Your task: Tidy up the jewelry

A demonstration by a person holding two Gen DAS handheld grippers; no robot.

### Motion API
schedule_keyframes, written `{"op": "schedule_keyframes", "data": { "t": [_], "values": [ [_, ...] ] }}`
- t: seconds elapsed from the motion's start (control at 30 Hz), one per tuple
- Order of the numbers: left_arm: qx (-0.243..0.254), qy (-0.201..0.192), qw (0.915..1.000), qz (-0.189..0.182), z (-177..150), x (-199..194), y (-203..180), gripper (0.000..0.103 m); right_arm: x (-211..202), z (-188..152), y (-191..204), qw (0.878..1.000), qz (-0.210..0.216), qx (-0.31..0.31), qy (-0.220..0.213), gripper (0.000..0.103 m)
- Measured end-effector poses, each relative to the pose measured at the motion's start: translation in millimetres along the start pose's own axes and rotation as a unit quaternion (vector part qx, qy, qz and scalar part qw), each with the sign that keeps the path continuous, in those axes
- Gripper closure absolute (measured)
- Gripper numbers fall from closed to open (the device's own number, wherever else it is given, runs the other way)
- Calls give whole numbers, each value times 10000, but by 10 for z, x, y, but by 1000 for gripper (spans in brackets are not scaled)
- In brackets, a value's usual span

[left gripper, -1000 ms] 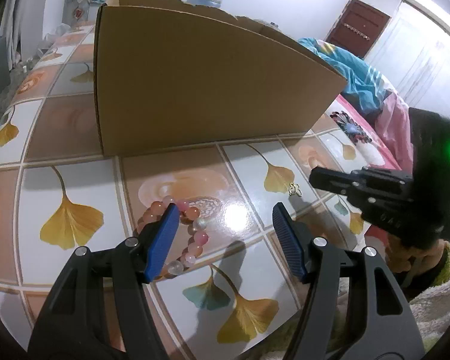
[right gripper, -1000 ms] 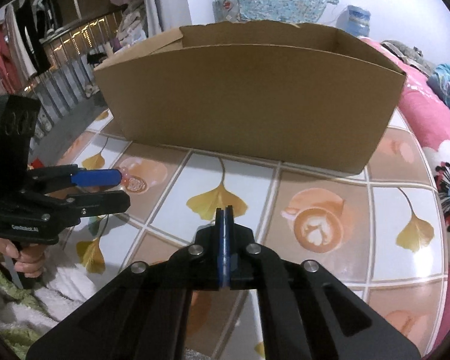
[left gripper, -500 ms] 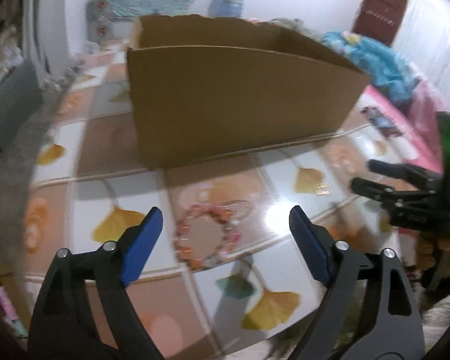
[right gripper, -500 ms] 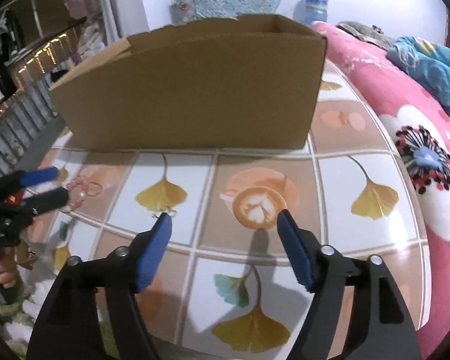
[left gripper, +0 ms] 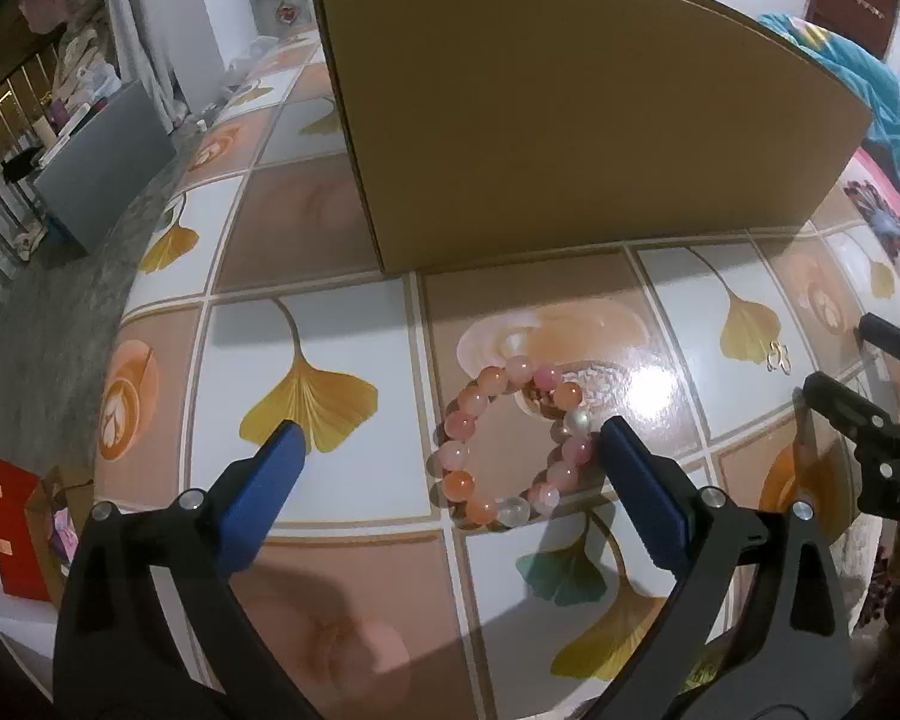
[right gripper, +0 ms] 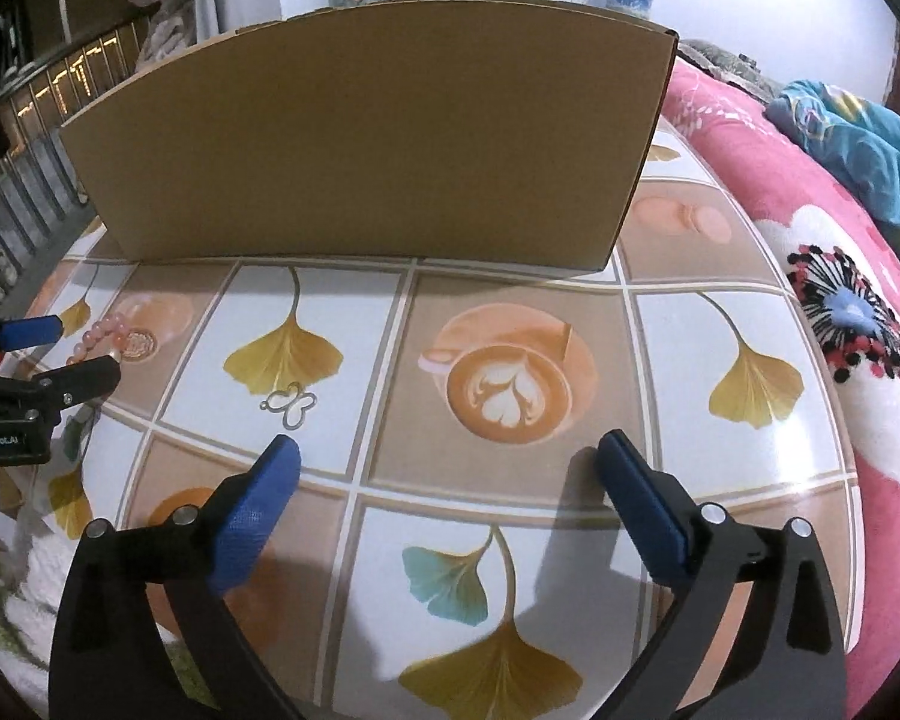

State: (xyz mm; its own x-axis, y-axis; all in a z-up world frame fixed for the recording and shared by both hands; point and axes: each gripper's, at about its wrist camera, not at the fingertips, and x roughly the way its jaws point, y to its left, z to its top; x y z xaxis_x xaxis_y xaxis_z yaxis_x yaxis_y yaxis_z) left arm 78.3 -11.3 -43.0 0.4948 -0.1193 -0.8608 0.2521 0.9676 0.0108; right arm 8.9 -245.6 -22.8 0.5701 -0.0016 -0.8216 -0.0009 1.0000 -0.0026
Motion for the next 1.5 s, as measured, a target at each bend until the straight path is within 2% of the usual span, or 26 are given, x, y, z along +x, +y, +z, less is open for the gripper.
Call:
{"op": "schedule_keyframes", "data": {
  "t": [0.47,1.13,1.5],
  "values": [
    [-44,-96,9999,21,-27,-6,-24,7,20,17,-17,9998,95,-156,62,7],
    [-64,-74,9999,-32,-12,6,14,7,52,99,-49,9970,312,-471,522,6],
    [-70,-76,9999,-27,-9,8,11,7,55,101,-55,9975,304,-462,440,6]
  ]
}}
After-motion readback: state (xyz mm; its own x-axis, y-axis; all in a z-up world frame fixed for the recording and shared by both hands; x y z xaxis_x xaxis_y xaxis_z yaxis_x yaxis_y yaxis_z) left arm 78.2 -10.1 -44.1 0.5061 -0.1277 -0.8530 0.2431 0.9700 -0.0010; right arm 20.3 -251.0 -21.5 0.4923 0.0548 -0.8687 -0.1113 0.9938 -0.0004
